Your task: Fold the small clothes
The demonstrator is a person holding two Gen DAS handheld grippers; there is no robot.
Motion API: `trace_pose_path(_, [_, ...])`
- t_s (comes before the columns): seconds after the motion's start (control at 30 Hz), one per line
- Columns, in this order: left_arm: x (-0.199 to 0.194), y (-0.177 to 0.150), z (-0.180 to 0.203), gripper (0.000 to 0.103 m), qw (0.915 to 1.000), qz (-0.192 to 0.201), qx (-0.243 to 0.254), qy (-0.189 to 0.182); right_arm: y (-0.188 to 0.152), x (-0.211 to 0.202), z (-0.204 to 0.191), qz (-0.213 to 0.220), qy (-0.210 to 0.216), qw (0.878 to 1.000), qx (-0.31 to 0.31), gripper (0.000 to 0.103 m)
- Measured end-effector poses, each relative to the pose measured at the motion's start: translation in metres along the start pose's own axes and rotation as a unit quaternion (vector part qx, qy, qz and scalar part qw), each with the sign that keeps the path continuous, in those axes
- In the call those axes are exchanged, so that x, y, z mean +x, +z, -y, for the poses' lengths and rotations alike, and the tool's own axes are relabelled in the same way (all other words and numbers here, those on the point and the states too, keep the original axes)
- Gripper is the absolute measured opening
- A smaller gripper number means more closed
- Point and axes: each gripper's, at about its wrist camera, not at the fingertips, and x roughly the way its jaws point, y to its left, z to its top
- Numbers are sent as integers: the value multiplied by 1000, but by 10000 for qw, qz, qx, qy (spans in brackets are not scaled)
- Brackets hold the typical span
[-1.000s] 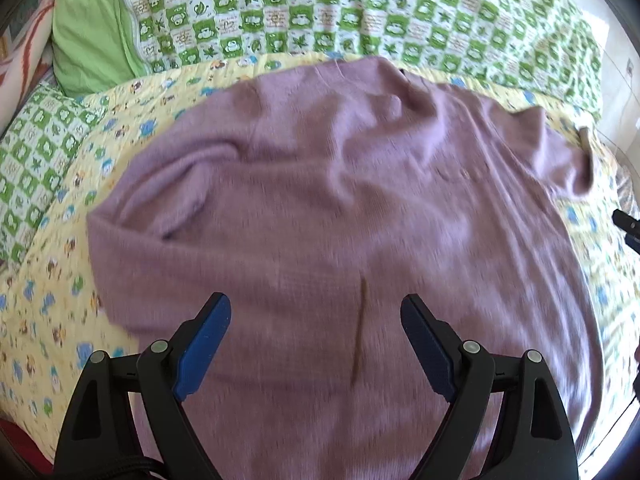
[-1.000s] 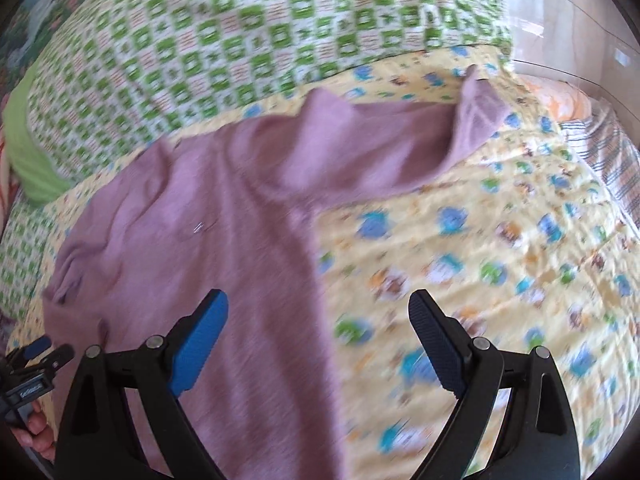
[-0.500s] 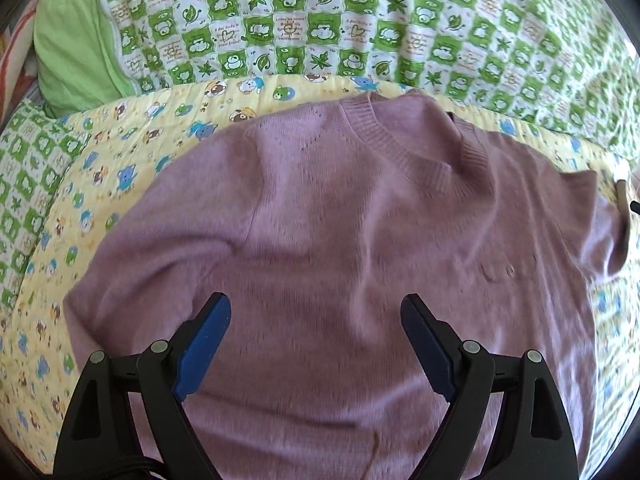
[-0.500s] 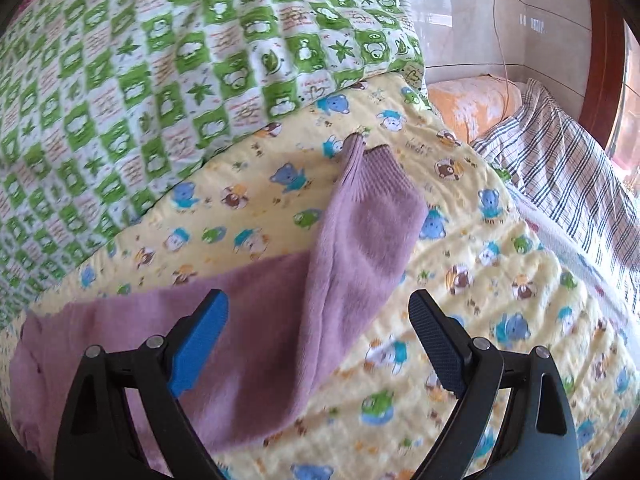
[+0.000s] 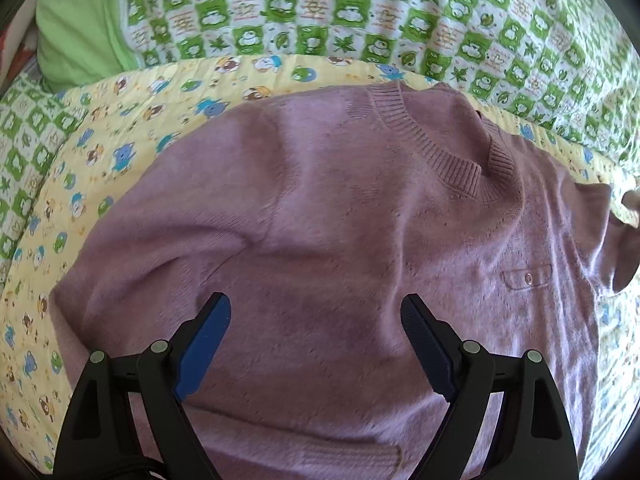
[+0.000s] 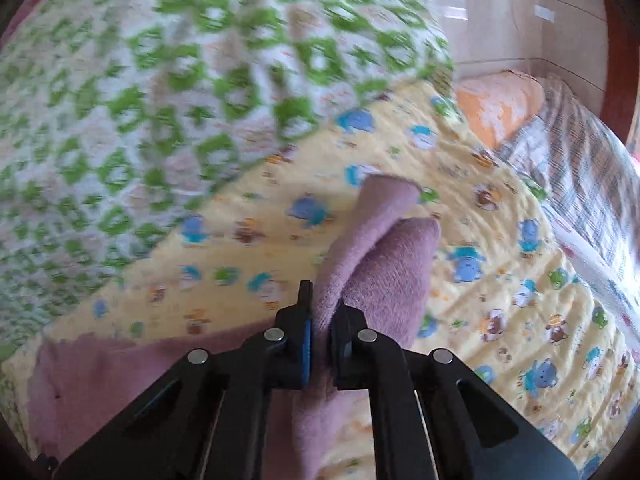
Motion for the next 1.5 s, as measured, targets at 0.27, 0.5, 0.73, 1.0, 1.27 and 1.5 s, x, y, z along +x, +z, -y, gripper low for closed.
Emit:
trace_pose_path(0.27, [-31,-19,-46,88,9972,-10,-500,-560,-103,-59,-240,-715,3435,9206,-1713,10])
trace_pose_path(0.5, [-18,-25,-46,88,9924,-419,-670,-944,-198,-30,-279,-2017,3290,9021,-1929,58])
trace_pose_path(0.73, [21,-16,-50,88,9867,-854,-1112,-828,-193,-31,-216,-2035,2641,9310,-1485,58])
trace_pose_path(1.0, [18,6,-46,6,9859,-444,-1067,-1207,-177,-29,-169,-1831,2096,9563,-900,58])
trace_pose_path(1.27, [-4,5,-60,5,9909,-3,-678,-1166,-158,-24,-149,-1496,1632,9731,-641,58])
trace_pose_path(1.5, [0,0,-68,5,9909,19,-781,-1097,-129,4,-122,-1296,855,9876,-239,59])
